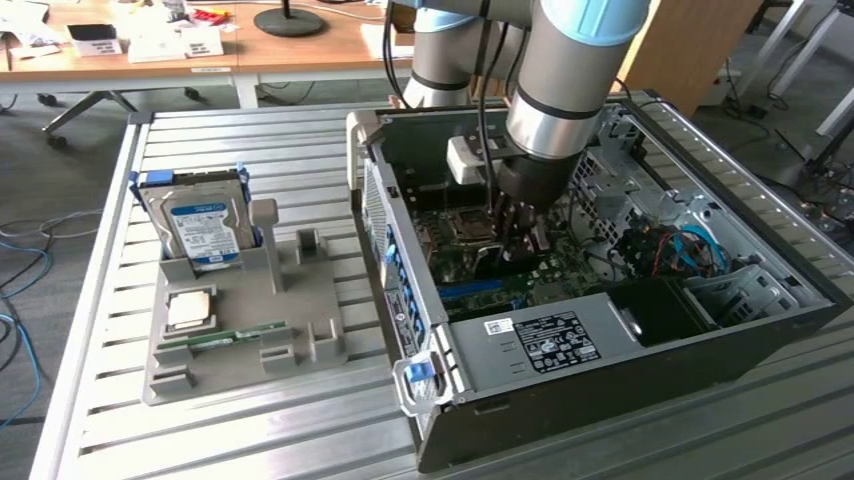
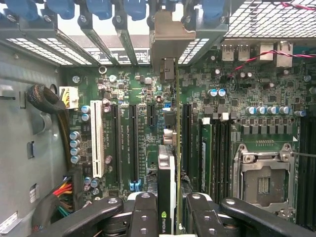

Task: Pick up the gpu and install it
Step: 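Insert the gpu into the slot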

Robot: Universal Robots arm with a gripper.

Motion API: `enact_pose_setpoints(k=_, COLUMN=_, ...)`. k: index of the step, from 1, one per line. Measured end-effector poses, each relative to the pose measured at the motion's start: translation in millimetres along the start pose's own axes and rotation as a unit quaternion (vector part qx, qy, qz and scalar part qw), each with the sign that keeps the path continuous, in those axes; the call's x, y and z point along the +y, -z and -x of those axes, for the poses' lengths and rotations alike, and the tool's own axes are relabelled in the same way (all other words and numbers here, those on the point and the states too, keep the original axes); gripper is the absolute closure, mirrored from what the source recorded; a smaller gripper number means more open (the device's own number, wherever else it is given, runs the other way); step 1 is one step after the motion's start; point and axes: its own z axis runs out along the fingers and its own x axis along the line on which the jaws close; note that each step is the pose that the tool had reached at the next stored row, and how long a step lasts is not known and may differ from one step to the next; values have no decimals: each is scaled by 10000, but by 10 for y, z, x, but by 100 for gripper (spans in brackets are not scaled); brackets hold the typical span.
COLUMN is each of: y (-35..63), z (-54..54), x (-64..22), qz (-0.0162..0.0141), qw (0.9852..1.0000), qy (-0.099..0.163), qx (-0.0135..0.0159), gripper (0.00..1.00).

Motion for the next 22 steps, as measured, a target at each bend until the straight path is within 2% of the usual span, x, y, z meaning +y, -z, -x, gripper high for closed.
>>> enact_pose_setpoints(k=22, y=-7, z=2, x=59, qz=0, qw=10000, qy=1, qx=-1, gripper=73)
